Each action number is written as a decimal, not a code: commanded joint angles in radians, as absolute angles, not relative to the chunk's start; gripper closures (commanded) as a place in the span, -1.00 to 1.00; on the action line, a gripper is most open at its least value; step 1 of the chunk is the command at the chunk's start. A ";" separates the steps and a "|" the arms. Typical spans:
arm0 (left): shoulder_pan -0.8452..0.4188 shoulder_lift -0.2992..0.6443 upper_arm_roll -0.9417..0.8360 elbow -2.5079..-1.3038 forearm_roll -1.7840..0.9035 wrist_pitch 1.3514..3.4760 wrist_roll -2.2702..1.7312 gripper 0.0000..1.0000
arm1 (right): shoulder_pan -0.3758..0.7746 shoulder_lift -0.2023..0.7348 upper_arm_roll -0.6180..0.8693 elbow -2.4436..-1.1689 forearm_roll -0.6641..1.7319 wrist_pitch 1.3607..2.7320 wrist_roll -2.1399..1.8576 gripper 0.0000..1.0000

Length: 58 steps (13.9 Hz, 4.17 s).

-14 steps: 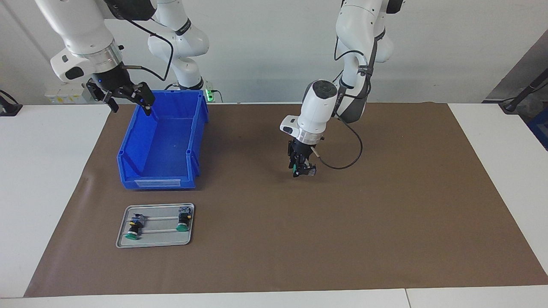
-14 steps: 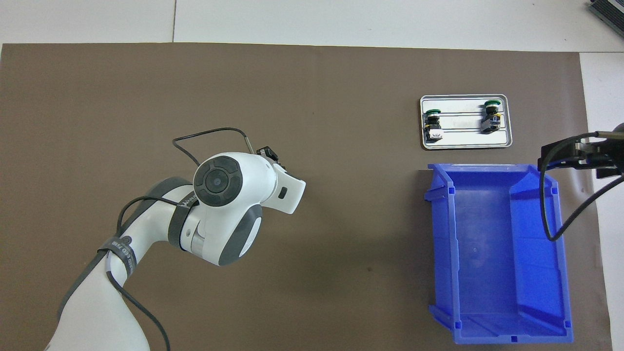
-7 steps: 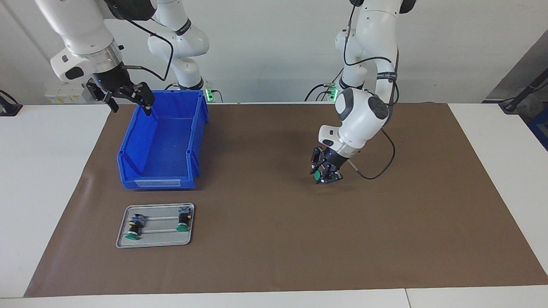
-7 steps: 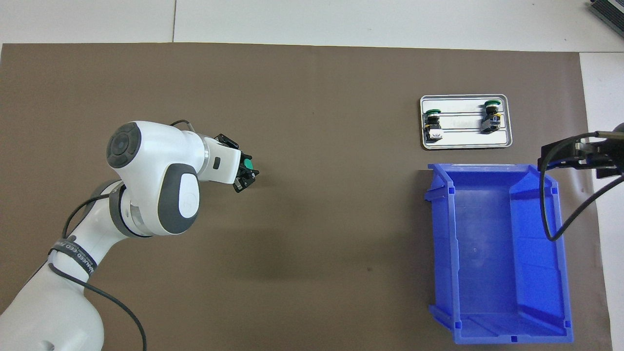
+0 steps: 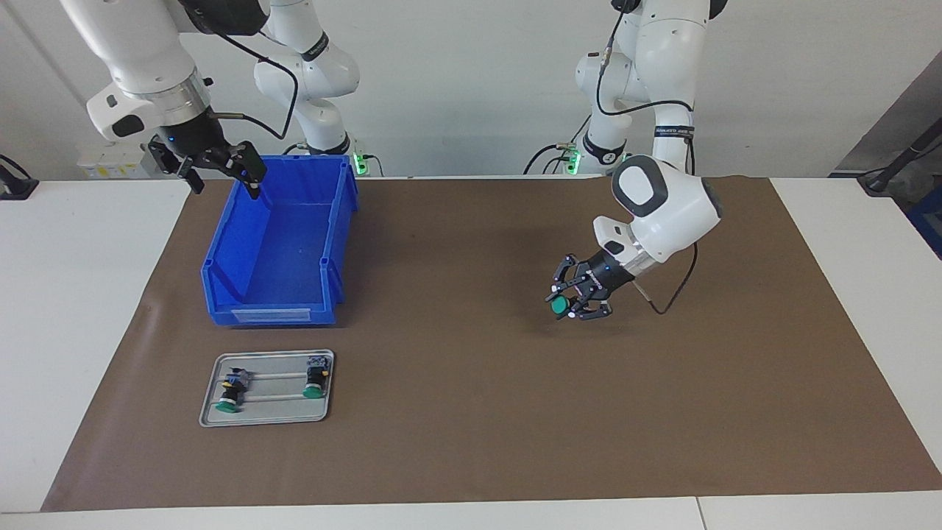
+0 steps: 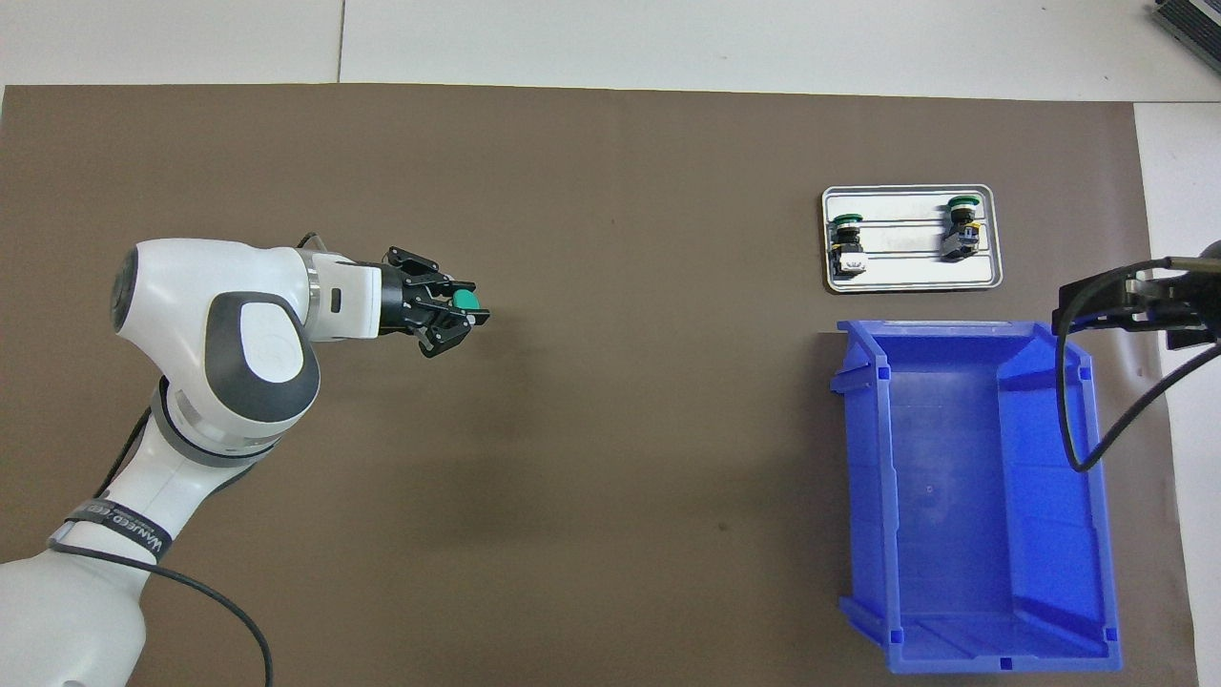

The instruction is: Place and press button with both arms

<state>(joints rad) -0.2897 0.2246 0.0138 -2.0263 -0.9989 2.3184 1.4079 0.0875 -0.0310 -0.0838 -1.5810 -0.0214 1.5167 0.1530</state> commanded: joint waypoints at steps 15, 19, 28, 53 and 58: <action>-0.129 0.146 0.011 -2.434 -1.805 1.935 2.304 1.00 | 0.075 -0.035 -0.080 -1.588 0.002 1.513 0.167 -1.00; -0.121 0.156 0.011 -2.456 -1.860 1.861 2.364 1.00 | 0.075 -0.035 -0.080 -1.588 0.002 1.513 0.167 -1.00; -0.181 0.308 0.009 -2.545 -2.029 1.611 2.714 1.00 | 0.077 -0.037 -0.080 -1.592 0.002 1.513 0.169 -1.00; -0.112 0.238 0.020 -2.448 -1.953 1.666 2.310 -0.53 | 0.077 -0.037 -0.080 -1.594 -0.014 1.523 0.169 -1.00; -0.060 0.222 0.055 -2.401 -1.786 1.684 2.157 -0.53 | 0.068 -0.035 -0.083 -1.594 -0.015 1.531 0.089 -1.00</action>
<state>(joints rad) -0.0813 0.2419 0.0572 -2.4094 -1.8350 1.6626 2.2101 0.0837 -0.0310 -0.0882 -1.5859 -0.0216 1.5168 0.1423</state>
